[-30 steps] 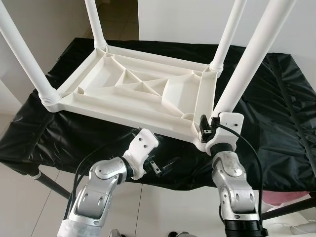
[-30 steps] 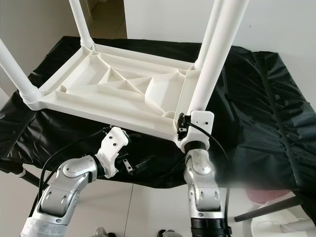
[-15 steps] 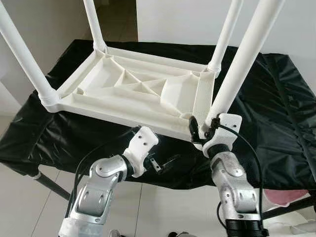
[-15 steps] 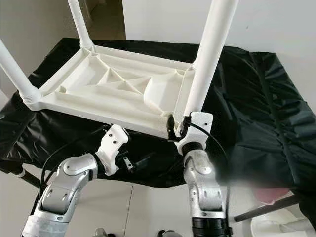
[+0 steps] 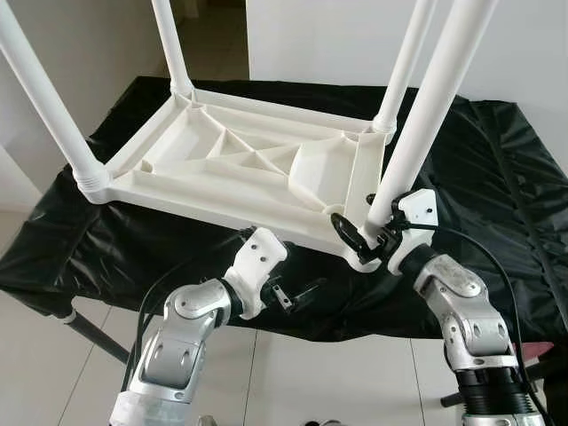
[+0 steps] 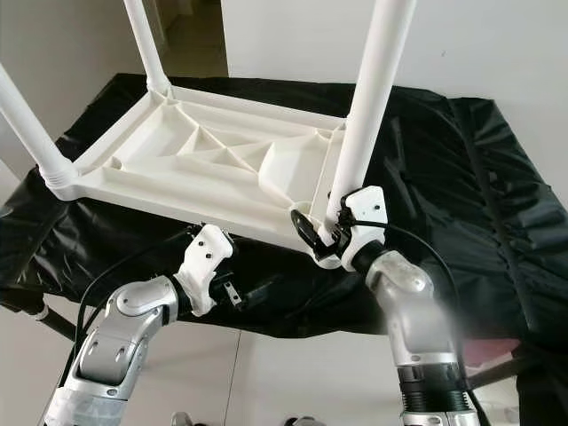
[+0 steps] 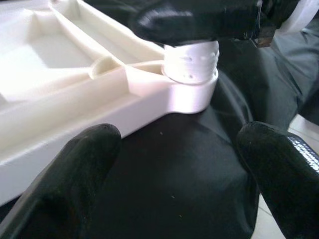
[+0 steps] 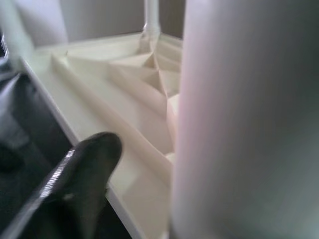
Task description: Building children table
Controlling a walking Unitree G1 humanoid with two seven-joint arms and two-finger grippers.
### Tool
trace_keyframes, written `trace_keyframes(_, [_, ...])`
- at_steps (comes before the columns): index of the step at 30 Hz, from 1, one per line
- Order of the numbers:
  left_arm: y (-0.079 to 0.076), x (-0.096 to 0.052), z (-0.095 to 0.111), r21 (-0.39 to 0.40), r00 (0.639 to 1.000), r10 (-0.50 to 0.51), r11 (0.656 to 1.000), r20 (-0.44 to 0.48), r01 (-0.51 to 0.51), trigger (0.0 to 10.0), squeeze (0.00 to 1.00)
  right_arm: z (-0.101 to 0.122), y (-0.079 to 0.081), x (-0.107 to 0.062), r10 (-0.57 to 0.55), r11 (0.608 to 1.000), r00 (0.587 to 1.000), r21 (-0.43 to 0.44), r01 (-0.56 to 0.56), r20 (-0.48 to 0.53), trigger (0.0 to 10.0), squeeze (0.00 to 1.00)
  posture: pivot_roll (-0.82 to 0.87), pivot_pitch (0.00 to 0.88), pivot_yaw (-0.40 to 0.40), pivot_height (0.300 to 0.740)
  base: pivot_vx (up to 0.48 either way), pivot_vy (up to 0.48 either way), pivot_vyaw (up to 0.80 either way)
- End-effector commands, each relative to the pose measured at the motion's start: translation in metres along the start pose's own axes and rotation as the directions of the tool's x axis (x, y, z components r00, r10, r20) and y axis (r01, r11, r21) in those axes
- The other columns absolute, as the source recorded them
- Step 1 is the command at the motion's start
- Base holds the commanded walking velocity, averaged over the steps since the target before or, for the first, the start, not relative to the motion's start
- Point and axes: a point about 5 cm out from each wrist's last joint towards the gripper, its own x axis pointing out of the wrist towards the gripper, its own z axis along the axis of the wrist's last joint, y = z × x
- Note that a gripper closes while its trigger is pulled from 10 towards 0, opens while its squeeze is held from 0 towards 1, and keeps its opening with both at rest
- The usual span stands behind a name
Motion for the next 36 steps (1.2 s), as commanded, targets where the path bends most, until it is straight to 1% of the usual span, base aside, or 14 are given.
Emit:
trace_keyframes(1, [0.008, -0.002, -0.005, 0.000, 0.981, 0.195, 0.981, -0.014, -0.195, 10.0, 0.00, -0.009, 0.005, 0.003, 0.085, 0.996, 0.996, -0.002, -0.085, -0.031, 4.7, 0.00, -0.02, 0.043, 0.006, 0.740, 0.000, 0.000, 0.00])
trace_keyframes(4, [0.008, -0.002, -0.005, 0.002, 0.981, 0.196, 0.981, -0.013, -0.196, 10.0, 0.00, -0.011, 0.005, 0.002, 0.100, 0.995, 0.994, 0.008, -0.100, -0.042, 4.5, 0.00, -0.02, 0.043, 0.006, 0.740, 0.000, 0.000, 0.00])
trace_keyframes(8, [0.009, -0.001, -0.004, 0.003, 0.980, 0.201, 0.980, -0.012, -0.201, 10.0, 0.00, -0.022, 0.003, 0.000, 0.135, 0.991, 0.988, 0.010, -0.135, -0.077, 2.0, 0.00, -0.02, 0.037, 0.007, 0.740, 0.000, 0.000, 0.00])
trace_keyframes(10, [0.010, -0.001, -0.004, 0.003, 0.980, 0.201, 0.980, -0.011, -0.201, 10.0, 0.00, -0.023, 0.003, 0.000, 0.137, 0.991, 0.987, 0.012, -0.137, -0.078, 2.0, 0.00, -0.02, 0.037, 0.007, 0.740, 0.000, 0.000, 0.00])
trace_keyframes(11, [0.010, -0.001, -0.004, 0.003, 0.980, 0.200, 0.980, -0.010, -0.200, 10.0, 0.00, -0.024, 0.002, -0.001, 0.139, 0.990, 0.987, 0.014, -0.138, -0.079, 0.0, 0.00, -0.02, 0.037, 0.007, 0.740, 0.000, 0.000, 0.00])
trace_keyframes(13, [0.010, 0.000, -0.004, 0.004, 0.980, 0.200, 0.980, -0.009, -0.200, 10.0, 0.00, -0.026, 0.001, -0.001, 0.131, 0.991, 0.988, 0.017, -0.130, -0.080, 0.0, 0.00, -0.02, 0.032, 0.009, 0.740, 0.000, 0.000, 0.00])
trace_keyframes(14, [0.010, 0.000, -0.004, 0.005, 0.980, 0.199, 0.980, -0.008, -0.199, 10.0, 0.00, -0.027, -0.001, -0.001, 0.114, 0.993, 0.991, 0.033, -0.111, -0.074, 10.0, 0.00, -0.02, 0.030, 0.008, 0.740, 0.000, 0.000, 0.00])
trace_keyframes(24, [0.010, 0.001, -0.005, 0.004, 0.981, 0.194, 0.981, -0.008, -0.194, 10.0, 0.00, -0.030, -0.001, 0.001, -0.059, 0.996, 0.992, 0.057, 0.066, -0.116, 10.0, 0.00, -0.03, 0.025, 0.011, 0.740, 0.000, 0.000, 0.00])
trace_keyframes(26, [0.010, 0.001, -0.006, 0.004, 0.982, 0.191, 0.982, -0.009, -0.191, 10.0, 0.00, -0.031, 0.004, 0.000, -0.204, 0.972, 0.968, 0.086, 0.218, -0.147, 10.0, 0.00, -0.04, 0.027, 0.015, 0.740, 0.000, 0.000, 0.00])
trace_keyframes(27, [0.010, 0.001, -0.006, 0.004, 0.982, 0.191, 0.982, -0.009, -0.191, 10.0, 0.00, -0.031, 0.004, 0.000, -0.204, 0.972, 0.968, 0.086, 0.218, -0.147, 10.0, 0.00, -0.04, 0.027, 0.015, 0.740, 0.000, 0.000, 0.00])
trace_keyframes(32, [0.010, 0.002, -0.006, 0.000, 0.982, 0.189, 0.982, -0.010, -0.189, 10.0, 0.00, -0.034, 0.020, -0.003, -0.384, 0.909, 0.903, 0.093, 0.406, -0.192, 10.0, 0.00, -0.04, 0.031, 0.016, 0.740, 0.000, 0.000, 0.00])
trace_keyframes(34, [0.010, 0.002, -0.007, -0.002, 0.982, 0.187, 0.982, -0.010, -0.187, 10.0, 0.00, -0.035, 0.028, -0.004, -0.504, 0.838, 0.837, 0.114, 0.534, -0.215, 10.0, 0.00, -0.04, 0.039, 0.011, 0.740, 0.000, 0.000, 0.00])
trace_keyframes(35, [0.010, 0.002, -0.007, -0.002, 0.982, 0.187, 0.982, -0.010, -0.187, 10.0, 0.00, -0.035, 0.028, -0.004, -0.504, 0.838, 0.837, 0.114, 0.534, -0.215, 10.0, 0.00, -0.04, 0.039, 0.011, 0.740, 0.000, 0.000, 0.00])
trace_keyframes(36, [0.009, 0.002, -0.007, -0.003, 0.982, 0.189, 0.982, -0.011, -0.189, 10.0, 0.00, -0.034, 0.034, -0.003, -0.566, 0.789, 0.795, 0.136, 0.599, -0.217, 10.0, 0.00, -0.04, 0.046, 0.012, 0.740, 0.000, 0.000, 0.00])
